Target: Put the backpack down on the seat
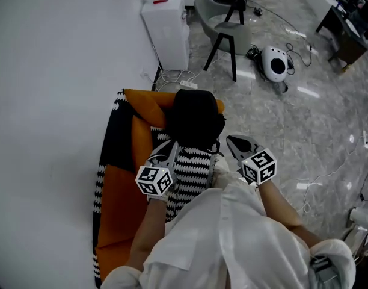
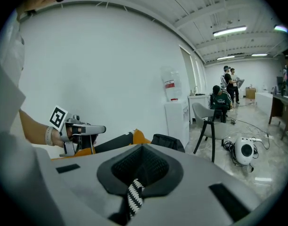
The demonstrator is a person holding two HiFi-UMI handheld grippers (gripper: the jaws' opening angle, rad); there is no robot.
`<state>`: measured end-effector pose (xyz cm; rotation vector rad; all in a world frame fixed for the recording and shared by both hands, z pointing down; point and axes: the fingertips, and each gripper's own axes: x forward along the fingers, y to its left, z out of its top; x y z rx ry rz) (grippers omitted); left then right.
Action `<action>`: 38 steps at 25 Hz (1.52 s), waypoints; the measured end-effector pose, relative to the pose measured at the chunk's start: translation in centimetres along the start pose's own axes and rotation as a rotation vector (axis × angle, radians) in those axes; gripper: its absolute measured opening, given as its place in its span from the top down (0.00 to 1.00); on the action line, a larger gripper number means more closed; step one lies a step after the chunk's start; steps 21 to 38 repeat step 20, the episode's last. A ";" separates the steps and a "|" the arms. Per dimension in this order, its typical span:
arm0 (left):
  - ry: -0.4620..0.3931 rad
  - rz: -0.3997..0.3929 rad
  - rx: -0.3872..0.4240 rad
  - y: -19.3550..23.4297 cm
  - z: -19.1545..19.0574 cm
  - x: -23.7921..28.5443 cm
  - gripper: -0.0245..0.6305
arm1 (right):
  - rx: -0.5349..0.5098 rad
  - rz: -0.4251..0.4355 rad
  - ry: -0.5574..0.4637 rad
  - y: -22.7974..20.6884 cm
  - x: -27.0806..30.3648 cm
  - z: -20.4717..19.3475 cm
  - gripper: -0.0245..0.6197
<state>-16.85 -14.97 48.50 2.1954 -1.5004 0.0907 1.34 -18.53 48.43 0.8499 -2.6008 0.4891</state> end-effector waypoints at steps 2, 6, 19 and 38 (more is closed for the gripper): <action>-0.010 0.010 0.013 -0.3 0.1 -1.7 0.89 | 0.010 -0.006 -0.024 0.5 -1.0 0.5 0.94; -0.034 0.047 0.045 -0.4 0.4 -4.6 0.89 | -0.004 -0.018 -0.059 0.8 -2.3 1.5 0.94; -0.074 0.091 0.019 -0.1 0.1 -7.0 0.89 | -0.041 -0.044 -0.066 0.6 -4.4 1.6 0.94; -0.078 0.090 0.019 -0.2 0.2 -6.9 0.89 | -0.044 -0.046 -0.065 0.6 -4.6 1.6 0.94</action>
